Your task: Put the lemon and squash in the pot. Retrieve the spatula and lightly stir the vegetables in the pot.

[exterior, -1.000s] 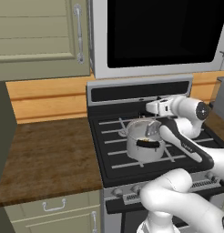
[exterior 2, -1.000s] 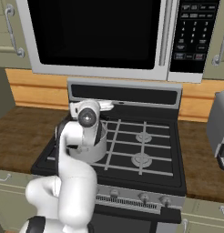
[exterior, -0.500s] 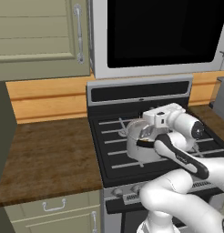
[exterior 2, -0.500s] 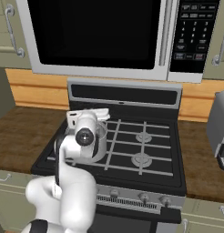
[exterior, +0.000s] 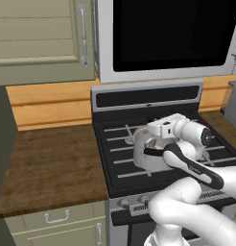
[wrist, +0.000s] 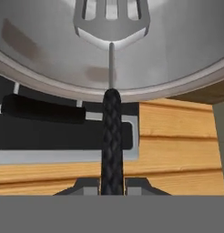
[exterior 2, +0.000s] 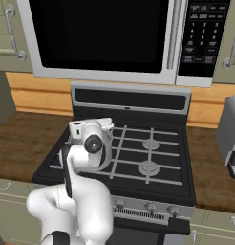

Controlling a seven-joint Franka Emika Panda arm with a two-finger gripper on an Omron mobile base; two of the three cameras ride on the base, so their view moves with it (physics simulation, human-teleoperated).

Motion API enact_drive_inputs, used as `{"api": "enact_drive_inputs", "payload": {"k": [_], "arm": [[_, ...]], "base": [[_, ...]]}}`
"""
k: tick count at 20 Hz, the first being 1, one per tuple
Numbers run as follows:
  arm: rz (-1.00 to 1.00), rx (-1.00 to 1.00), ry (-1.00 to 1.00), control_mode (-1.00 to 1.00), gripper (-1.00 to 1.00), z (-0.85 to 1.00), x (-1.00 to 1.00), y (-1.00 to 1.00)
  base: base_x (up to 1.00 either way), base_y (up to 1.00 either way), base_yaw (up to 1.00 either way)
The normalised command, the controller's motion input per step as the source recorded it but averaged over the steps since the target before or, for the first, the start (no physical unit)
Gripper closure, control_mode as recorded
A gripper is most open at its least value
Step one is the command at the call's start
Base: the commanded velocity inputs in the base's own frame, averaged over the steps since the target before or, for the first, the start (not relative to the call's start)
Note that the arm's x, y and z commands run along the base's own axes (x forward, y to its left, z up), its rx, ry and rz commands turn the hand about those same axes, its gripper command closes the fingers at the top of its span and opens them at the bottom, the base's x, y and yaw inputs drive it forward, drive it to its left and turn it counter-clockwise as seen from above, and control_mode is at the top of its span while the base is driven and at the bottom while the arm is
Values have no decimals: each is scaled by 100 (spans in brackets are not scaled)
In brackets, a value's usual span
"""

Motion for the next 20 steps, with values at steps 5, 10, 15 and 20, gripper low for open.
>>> {"api": "enact_drive_inputs", "payload": {"k": [5,10,15,20], "arm": [[13,8,0,-100,100,0,37,-20],[5,6,0,-100,100,-8,31,-36],[7,2,1,-100,100,-3,25,-47],[7,0,1,-100,100,-2,3,-25]], "base": [[0,0,0],[0,0,0],[0,0,0],[0,0,0]]}}
